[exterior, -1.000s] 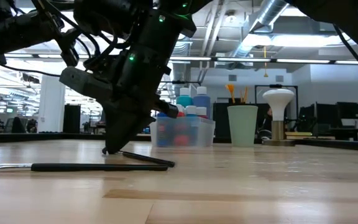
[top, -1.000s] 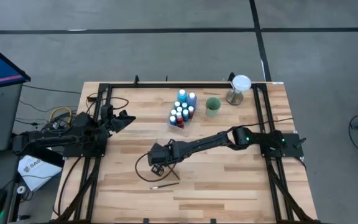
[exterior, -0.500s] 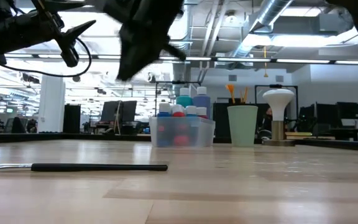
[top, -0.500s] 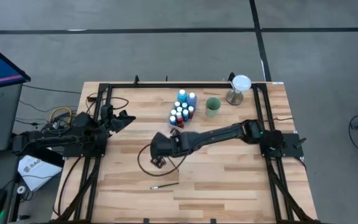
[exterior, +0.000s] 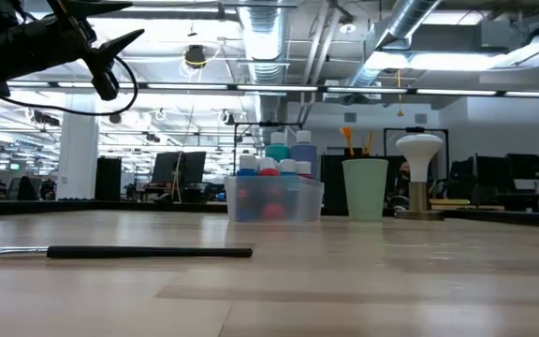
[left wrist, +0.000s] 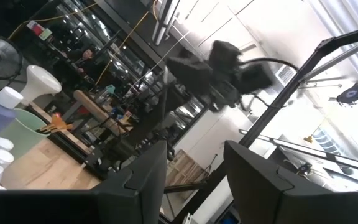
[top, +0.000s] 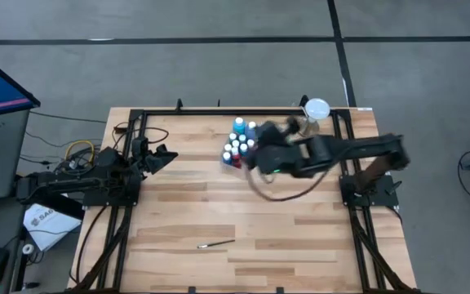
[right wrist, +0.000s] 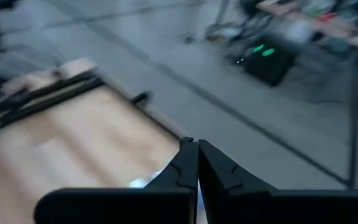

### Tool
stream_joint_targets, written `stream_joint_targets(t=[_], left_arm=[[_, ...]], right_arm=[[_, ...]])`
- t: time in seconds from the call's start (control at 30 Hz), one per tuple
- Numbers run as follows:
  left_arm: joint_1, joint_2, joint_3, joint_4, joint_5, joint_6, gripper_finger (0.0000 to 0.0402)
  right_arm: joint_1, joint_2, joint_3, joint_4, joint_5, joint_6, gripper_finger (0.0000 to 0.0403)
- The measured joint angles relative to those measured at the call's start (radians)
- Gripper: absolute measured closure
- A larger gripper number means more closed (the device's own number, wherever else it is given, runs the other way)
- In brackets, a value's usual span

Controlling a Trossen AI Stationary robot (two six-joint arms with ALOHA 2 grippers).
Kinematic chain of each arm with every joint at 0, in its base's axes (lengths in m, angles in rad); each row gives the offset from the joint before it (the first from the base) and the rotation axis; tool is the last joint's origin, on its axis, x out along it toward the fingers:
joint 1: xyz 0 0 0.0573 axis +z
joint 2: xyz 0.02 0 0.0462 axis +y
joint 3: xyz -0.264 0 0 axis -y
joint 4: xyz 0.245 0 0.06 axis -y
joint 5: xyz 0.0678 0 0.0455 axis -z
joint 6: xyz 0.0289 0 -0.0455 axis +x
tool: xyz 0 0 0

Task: Pick & Place Paint Supplies
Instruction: Put the top black paint brush into the green cup

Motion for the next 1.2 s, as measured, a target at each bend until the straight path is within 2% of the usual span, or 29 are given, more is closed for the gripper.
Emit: stream_joint_targets(t=[0.17,0.37,0.47,0.63,0.73,0.8,1.0,1.2], left_arm=[[0.000,0.000,0.000,0.001,-0.004,0.000,0.0247],[0.000,0.000,0.000,0.001,-0.009,0.022,0.0247],[0.000,0.000,0.000,0.001,-0.037,0.038,0.0247],[0.000,0.000,0.000,0.001,-0.092,0.078,0.0247],[0.000,0.000,0.000,0.001,-0.096,0.082,0.0247],[0.000,0.000,0.000,0.001,-0.100,0.082,0.0247],[0.000,0.000,0.000,0.000,-0.100,0.083,0.0247],[0.000,0.000,0.000,0.000,-0.100,0.083,0.0247]], right_arm=[[-0.003,-0.241,-0.342,0.173,0.150,-0.003,0.0403],[-0.064,-0.492,-0.789,0.573,0.204,-0.075,0.0403],[-0.116,-0.584,-0.991,0.853,0.179,-0.191,0.0403],[-0.232,-0.661,-1.264,1.367,0.035,-0.428,0.0403],[-0.305,-0.668,-1.354,1.612,-0.029,-0.552,0.0403],[-0.355,-0.665,-1.385,1.682,-0.077,-0.590,0.0403],[-0.495,-0.593,-1.418,1.718,-0.260,-0.558,0.0403],[-0.544,-0.463,-1.425,1.761,-0.277,-0.548,0.0403]])
